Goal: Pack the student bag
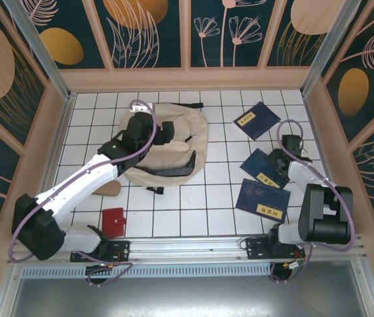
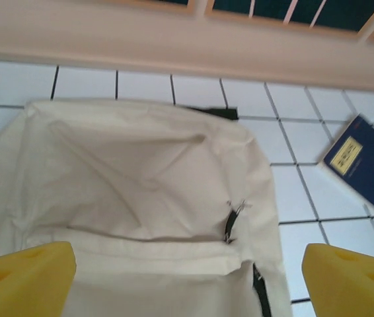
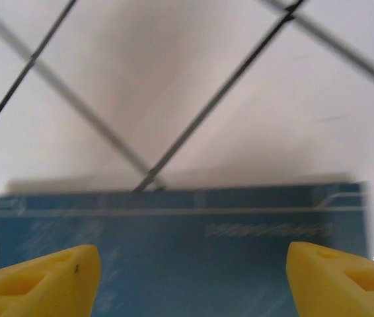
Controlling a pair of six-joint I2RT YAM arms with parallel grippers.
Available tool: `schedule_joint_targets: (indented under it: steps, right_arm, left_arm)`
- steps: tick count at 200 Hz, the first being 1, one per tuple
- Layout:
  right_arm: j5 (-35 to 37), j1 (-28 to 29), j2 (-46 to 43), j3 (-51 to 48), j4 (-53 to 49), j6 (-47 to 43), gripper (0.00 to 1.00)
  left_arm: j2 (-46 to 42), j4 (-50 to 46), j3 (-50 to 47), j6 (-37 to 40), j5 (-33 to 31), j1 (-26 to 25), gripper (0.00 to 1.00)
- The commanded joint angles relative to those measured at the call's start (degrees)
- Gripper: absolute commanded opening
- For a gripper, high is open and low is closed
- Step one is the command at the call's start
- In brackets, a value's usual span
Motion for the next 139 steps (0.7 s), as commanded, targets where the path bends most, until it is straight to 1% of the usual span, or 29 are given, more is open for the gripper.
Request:
schedule_joint_targets:
  steps: [1,24,52,60,75,89,103,120,139]
  right_arm:
    - [0.8,-5.0,-1.4,-2.2,-0.7,-0.7,0.75]
    - [-1.4,-6.1,-0.5,-3.0,-0.2,-0.7,0.75]
    - [-5.5,-6.5,2.4,-3.0,0.7,-0.3,0.75]
    - [-5.7,-6.5,2.8,-3.1,1.2,-0.4,0.75]
    - [-10.0,-6.2,3.5,-3.0,2.5,-1.3,0.73]
    - [-12.3,-4.7,4.3,-2.1,3.0,-3.0,0.72]
    - [-14.7,-2.7,5.5,-0.8,3.6,-4.1,0.72]
    - [-18.6,-0.6,7.6,0.9,4.9,-4.9,0.69]
    - [-17.8,3.0,9.6,3.7,5.2,-5.4,0.68]
  left_arm:
    - [-3.5,5.0,-2.7,0.6,-1.8,-0.1,0.95]
    - [-3.8,6.0,-2.9,2.1,-2.2,-0.1,0.96]
    - [-1.3,5.1,-1.6,2.4,-1.5,-0.1,0.97]
    - [-0.6,4.9,-1.4,2.4,-1.1,-0.1,0.98]
    - [0.5,4.9,-0.9,2.5,-0.1,-0.1,0.98]
    - [1.9,5.0,-0.4,2.7,1.5,-0.1,0.99]
    - [3.5,5.2,0.4,3.3,4.5,-0.1,0.98]
    - [6.3,4.8,1.7,3.6,8.2,-0.1,0.99]
    - [9.6,4.0,3.9,3.7,12.4,-0.1,0.99]
